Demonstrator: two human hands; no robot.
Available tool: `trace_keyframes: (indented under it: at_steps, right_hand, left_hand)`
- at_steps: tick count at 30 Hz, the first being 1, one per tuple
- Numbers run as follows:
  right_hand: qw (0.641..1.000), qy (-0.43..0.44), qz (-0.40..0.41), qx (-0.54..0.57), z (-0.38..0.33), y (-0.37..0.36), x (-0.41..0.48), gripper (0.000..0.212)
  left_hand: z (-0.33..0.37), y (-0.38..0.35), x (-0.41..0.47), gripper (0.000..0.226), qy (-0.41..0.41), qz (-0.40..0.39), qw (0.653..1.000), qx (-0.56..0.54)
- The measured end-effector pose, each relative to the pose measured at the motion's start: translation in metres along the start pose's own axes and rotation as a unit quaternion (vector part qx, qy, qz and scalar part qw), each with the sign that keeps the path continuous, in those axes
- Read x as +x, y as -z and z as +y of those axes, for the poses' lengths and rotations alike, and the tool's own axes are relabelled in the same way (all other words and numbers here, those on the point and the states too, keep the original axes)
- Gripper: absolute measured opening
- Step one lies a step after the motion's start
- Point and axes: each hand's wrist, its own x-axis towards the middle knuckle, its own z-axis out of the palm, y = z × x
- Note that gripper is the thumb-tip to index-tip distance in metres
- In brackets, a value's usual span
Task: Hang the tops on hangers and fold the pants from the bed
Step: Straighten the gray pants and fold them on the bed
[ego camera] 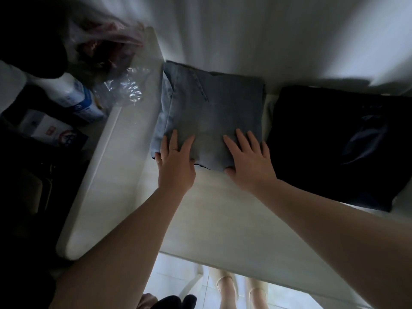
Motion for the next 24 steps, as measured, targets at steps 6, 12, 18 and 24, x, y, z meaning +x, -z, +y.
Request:
trace_keyframes:
  at_steps: [6, 12, 18, 24]
  right_hand:
    - [0.999, -0.022, -0.041, 0.02, -0.01, -0.006, -0.05, 0.086]
    - [0.995, -0.012, -0.096, 0.01, -0.014, -0.004, -0.119, 0.081]
    - [0.992, -0.031, -0.119, 0.011, -0.016, 0.006, -0.198, 0.079]
    - [0.994, -0.061, -0.087, 0.036, -0.024, 0.033, -0.265, 0.078]
  left_hand:
    - [0.008, -0.005, -0.057, 0.073, 0.002, -0.04, 0.999, -0.03]
    - [0.017, -0.002, -0.135, 0.069, -0.002, -0.161, 0.987, 0.016]
    - [0.021, 0.021, -0.204, 0.069, -0.001, -0.208, 0.978, 0.019]
    - [0.023, 0.067, -0.256, 0.071, 0.02, -0.218, 0.974, -0.058]
